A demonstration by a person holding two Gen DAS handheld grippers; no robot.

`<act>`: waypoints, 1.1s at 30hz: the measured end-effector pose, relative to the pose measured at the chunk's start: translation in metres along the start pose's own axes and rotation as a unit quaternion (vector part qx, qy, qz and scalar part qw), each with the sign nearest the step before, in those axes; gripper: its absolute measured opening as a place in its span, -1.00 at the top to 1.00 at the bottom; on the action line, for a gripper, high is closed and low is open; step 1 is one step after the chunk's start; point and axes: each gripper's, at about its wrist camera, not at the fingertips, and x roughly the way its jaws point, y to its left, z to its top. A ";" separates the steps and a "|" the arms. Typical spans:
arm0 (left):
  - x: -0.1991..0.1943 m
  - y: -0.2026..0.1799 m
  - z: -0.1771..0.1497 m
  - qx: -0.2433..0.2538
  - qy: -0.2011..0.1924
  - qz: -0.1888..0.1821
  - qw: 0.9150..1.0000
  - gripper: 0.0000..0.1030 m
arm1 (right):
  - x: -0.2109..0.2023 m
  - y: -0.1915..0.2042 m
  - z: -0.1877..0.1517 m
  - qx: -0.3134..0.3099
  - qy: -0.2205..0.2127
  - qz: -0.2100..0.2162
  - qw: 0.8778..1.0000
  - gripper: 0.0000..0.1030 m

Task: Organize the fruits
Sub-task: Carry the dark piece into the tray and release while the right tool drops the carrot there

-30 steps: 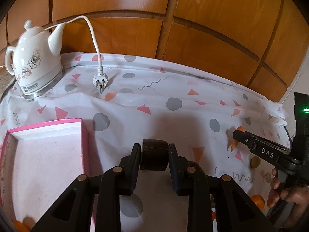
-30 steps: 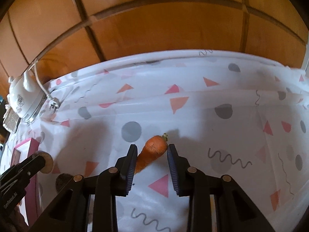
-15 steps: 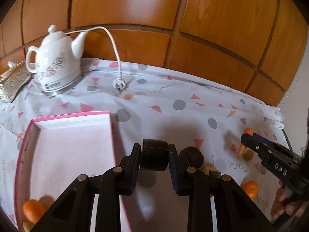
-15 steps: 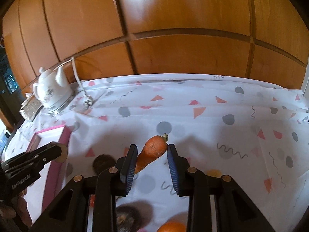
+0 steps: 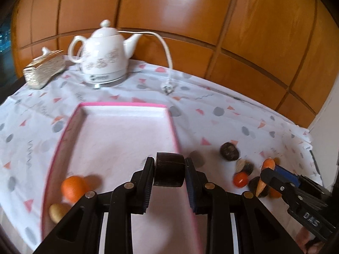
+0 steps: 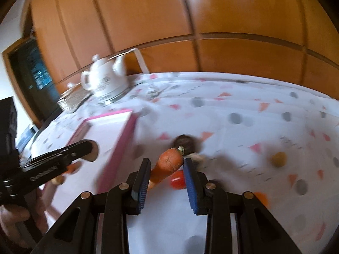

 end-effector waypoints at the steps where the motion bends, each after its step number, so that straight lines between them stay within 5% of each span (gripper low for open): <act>1: -0.003 0.006 -0.005 -0.002 -0.001 0.005 1.000 0.45 | 0.000 0.007 -0.001 -0.004 0.002 0.006 1.000 0.38; 8: -0.013 0.040 -0.030 -0.022 -0.007 0.051 0.998 0.39 | 0.013 0.073 -0.009 -0.057 0.024 0.059 0.996 0.38; 21: -0.026 0.065 -0.039 -0.067 -0.032 0.090 0.993 -0.46 | 0.037 0.110 -0.023 -0.079 0.062 0.079 0.992 0.33; 28: -0.034 0.060 -0.041 -0.063 -0.045 0.101 0.992 -0.78 | 0.030 0.103 -0.025 -0.065 0.055 0.056 0.995 0.25; 33: -0.035 0.051 -0.042 -0.052 -0.046 0.098 0.993 -0.79 | 0.020 0.088 -0.025 -0.054 0.035 0.018 0.998 0.25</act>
